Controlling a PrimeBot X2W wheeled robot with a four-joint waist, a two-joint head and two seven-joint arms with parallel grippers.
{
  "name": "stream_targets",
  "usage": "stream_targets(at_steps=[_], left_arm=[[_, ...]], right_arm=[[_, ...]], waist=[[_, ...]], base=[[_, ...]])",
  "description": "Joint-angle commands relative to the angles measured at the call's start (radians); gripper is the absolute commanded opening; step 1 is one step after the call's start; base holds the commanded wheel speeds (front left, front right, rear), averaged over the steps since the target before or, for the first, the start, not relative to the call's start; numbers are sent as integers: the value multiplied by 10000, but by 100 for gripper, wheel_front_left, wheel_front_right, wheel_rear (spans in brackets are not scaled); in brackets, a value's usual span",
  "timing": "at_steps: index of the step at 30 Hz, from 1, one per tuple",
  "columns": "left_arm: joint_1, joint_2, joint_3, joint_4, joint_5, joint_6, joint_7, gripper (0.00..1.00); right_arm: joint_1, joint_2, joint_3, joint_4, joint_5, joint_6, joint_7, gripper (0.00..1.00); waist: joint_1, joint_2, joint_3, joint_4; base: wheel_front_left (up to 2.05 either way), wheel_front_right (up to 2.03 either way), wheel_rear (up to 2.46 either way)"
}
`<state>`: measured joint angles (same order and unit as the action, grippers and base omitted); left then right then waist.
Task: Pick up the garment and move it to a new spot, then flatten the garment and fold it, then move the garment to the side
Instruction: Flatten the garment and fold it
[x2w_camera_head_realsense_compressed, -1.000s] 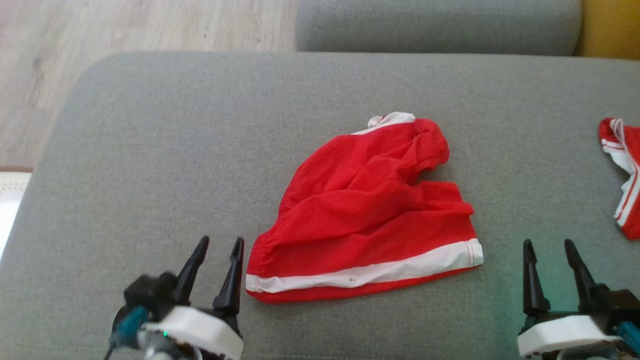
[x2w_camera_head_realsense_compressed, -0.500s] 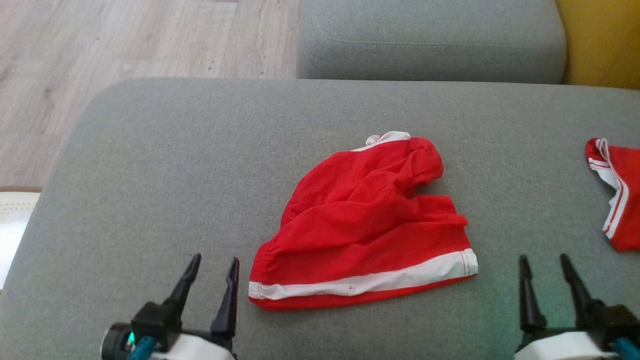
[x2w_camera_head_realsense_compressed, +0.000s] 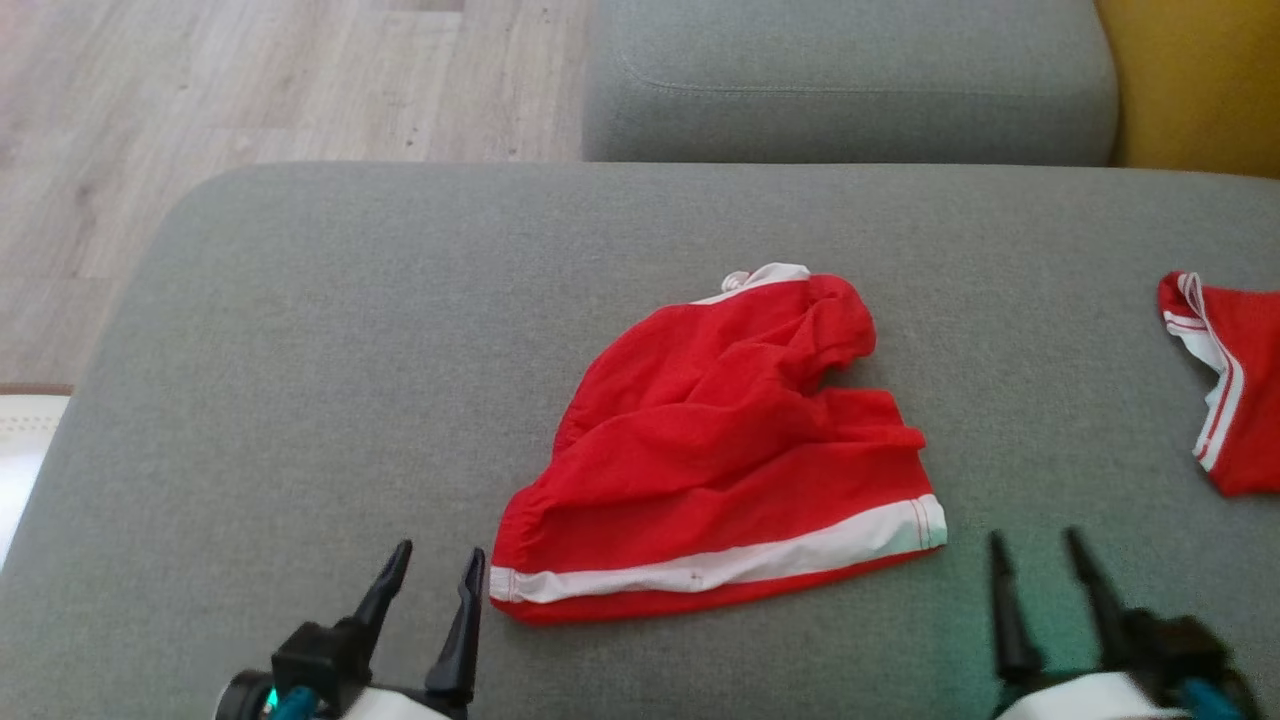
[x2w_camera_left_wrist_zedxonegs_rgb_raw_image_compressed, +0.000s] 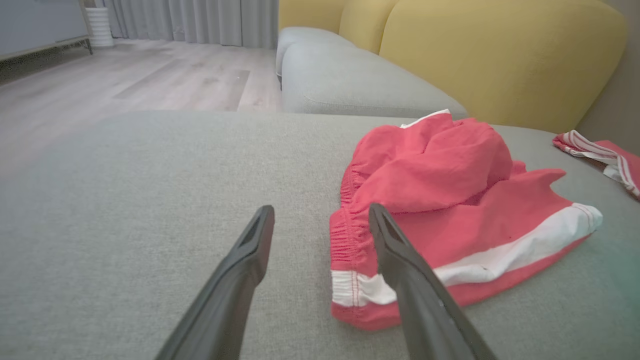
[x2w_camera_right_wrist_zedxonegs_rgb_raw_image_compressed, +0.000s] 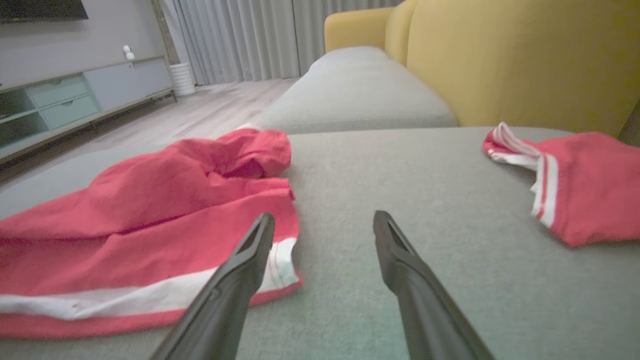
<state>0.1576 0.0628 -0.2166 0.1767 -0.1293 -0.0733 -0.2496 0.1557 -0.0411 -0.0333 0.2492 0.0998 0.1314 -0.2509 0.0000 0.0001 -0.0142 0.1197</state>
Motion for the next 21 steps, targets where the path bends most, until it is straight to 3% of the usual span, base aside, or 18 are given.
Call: stream_targets(at_steps=[1,4,12,21], left_arm=[[-408,-54,269,-219,-77,-85,-122,100],[-492,-66,66,325,-197,-204,-108,100],[-1279,45,-363,999,-485,-377,1333,100],[-1930,179,-734,1254,-964,-499,1809,100]], right_arm=[[-409,-91,425,-126,15,-7,-51,100],[-928,-224,1096,137,99,-7,812,100],[-2184,-1089,2148,726,590,-7,3557,100],[-2660,-1333,2437,827,783,-7,4169,100]], waist=[[0,-1,28,-36],[0,-1,135,-92],[0,-1,729,44],[0,-1,1243,152]], base=[[0,0,0],[0,0,0],[0,0,0],[0,0,0]])
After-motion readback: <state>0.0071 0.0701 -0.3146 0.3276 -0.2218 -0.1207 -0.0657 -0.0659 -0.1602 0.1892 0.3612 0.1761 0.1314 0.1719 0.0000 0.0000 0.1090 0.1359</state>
